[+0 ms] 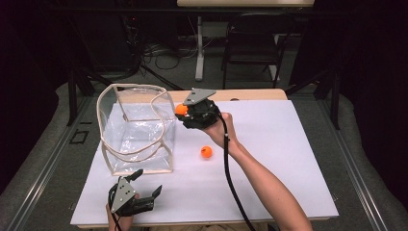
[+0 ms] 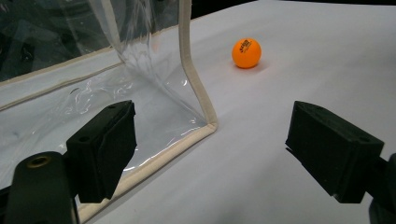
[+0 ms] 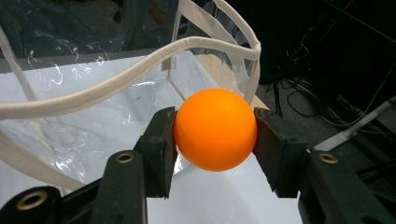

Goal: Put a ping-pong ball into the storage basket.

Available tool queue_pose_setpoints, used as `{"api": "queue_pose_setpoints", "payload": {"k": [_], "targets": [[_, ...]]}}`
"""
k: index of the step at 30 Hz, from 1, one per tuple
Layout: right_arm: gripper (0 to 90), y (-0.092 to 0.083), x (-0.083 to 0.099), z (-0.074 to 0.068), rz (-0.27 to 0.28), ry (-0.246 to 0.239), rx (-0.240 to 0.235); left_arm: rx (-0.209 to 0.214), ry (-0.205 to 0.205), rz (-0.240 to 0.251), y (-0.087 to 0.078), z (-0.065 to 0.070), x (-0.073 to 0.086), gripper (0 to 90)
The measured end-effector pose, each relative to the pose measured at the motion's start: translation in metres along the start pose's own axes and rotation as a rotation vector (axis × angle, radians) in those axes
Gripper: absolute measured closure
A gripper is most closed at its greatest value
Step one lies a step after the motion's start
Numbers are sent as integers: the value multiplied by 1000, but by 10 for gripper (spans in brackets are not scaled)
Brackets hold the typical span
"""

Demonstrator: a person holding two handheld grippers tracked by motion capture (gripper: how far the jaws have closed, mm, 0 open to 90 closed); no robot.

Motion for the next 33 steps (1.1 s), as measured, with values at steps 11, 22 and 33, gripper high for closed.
{"api": "queue_pose_setpoints", "payload": {"k": [11, 22, 33], "targets": [[511, 1, -9, -1, -1, -11, -7, 1, 3, 1, 0, 0, 0, 157], [511, 5, -18, -2, -3, -22, -12, -2, 3, 3, -1, -1, 0, 157], [511, 7, -29, -5, 0, -38, -17, -4, -1, 6, -1, -1, 0, 157]]}}
Point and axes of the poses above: each handheld gripper's, and its own axes: y roughly forward along the jaws, x roughly out of its underside, z roughly to its right, the point moved 2 cm from there along y, roughly forward along the jaws, and after that the axes turned 1 degree about -y, right-handed, at the moved point
